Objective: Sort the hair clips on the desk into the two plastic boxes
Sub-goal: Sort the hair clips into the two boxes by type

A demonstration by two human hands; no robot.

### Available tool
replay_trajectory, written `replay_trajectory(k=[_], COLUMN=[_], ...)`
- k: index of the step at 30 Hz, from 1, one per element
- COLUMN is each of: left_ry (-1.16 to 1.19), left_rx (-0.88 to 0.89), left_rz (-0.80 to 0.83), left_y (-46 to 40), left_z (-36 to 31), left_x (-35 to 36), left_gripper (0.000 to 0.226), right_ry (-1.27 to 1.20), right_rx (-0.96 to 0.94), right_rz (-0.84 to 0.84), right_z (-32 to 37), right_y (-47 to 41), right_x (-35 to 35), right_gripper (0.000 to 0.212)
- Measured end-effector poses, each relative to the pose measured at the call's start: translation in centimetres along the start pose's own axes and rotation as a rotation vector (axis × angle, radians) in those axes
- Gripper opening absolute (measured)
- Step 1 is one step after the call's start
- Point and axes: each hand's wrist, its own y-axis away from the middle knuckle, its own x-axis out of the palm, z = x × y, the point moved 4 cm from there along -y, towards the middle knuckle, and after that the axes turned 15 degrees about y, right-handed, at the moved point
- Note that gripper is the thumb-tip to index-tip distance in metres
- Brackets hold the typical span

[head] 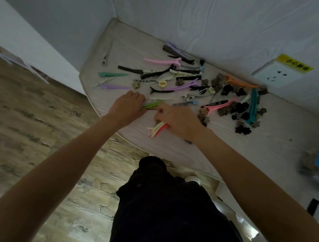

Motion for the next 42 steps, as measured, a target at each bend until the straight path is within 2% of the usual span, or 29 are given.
replay_trajectory(k=[4,9,14,19,22,25,30,33,36,38,40,42], left_ry=[0.026,0.080,0.154,0.192,0.195,0.346,0.655,0.677,0.663,0.642,0.632,0.627], left_rx=[-0.054,-0.080,-0.060,-0.076,-0.085,-0.099,-0.062,0.040,0.211,0.310,0.374,0.439], left_rz=[0.003,0.001,-0.010,-0.021,-0.040,-0.102,-0.117,0.003,0.094,0.133,0.150,0.139], left_y=[0.2,0.1,0.2,0.2,0.2,0.6,0.9,0.5,0.3,0.6,1.4,2.1], left_z=[0.0,-0.2,-0.2,-0.1,-0.3,-1.4,-7.8,-13.2,-19.8,-24.5,-28.7,-31.8], left_x=[0.3,0.3,0.2,0.4,0.6,0.0,0.3,2.1,4.9,7.2,9.3,10.8], left_gripper=[0.031,0.030,0.028,0.031,0.034,0.032,0.026,0.024,0.019,0.029,0.038,0.044], right_ry=[-0.014,0.016,0.015,-0.122,-0.298,-0.516,-1.014,-1.159,-1.057,-0.921,-0.727,-0.472], right_rx=[-0.064,0.007,0.140,0.454,0.727,0.900,1.203,1.336,1.492,1.578,1.648,1.690], right_rz=[0.056,0.035,0.024,-0.083,-0.047,-0.035,-0.193,-0.317,-0.431,-0.475,-0.415,-0.237], right_z=[2.3,2.1,0.4,-2.0,-3.3,-3.7,-3.1,-2.4,-2.1,-2.0,-2.2,-3.2], right_y=[0.3,0.0,-0.1,1.5,3.5,5.9,13.7,19.8,28.0,34.6,40.8,45.4], right_x=[2.0,2.6,2.5,0.5,0.0,-0.7,-1.4,-1.9,-2.4,-2.7,-3.1,-3.1], right_gripper=[0.009,0.017,0.014,0.020,0.025,0.022,0.011,0.012,0.017,0.016,0.017,0.021])
